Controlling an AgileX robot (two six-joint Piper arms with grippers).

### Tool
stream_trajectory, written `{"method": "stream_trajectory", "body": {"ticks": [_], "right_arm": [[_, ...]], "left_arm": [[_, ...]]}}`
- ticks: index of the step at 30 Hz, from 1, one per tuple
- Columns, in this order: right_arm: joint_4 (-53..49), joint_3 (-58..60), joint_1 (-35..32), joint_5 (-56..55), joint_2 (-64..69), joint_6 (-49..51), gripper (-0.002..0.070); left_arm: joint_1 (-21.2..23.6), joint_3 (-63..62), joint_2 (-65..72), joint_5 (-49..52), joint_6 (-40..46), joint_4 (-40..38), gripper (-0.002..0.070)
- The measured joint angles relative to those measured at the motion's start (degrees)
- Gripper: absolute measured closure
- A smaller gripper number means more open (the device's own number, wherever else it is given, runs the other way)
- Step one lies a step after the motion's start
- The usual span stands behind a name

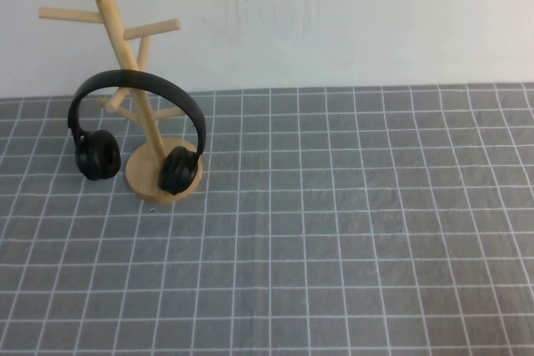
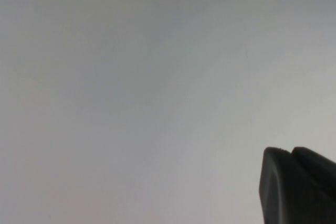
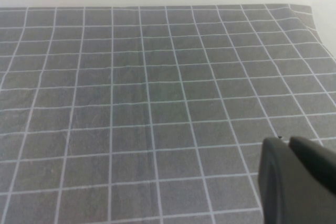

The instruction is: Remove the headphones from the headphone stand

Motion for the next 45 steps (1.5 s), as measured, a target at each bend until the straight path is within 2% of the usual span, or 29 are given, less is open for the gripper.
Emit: {"method": "stream_trajectory", "body": {"ticks": [7, 12, 19, 27, 33, 41, 45], "right_arm": [[0.0, 0.0, 0.0, 0.0, 0.0, 0.0, 0.0682], [0.0, 0.0, 0.0, 0.0, 0.0, 0.0, 0.0682], [0.0, 0.0, 0.0, 0.0, 0.0, 0.0, 0.0682], [0.0, 0.0, 0.0, 0.0, 0.0, 0.0, 0.0682], [0.0, 0.0, 0.0, 0.0, 0.0, 0.0, 0.0682], [0.0, 0.0, 0.0, 0.0, 0.0, 0.0, 0.0682], [0.0, 0.0, 0.0, 0.0, 0.0, 0.0, 0.0682]], "left_arm": [[0.0, -13.55, 9.45, 28.83, -4.62, 0.0, 0.0679], [0.0, -13.85, 13.29, 36.35, -5.49, 2.8, 0.0679], [0.0, -11.93, 14.82, 37.52, -5.49, 4.13, 0.0679], [0.0, -11.06, 22.13, 44.46, -5.49, 8.75, 0.0679], [0.0, -11.06, 32.88, 41.49, -5.85, 13.29, 0.0679], [0.15, -11.78, 45.14, 35.53, -7.1, 27.22, 0.067], [3.31, -15.58, 50.6, 35.4, -9.71, 28.7, 0.0668]]}}
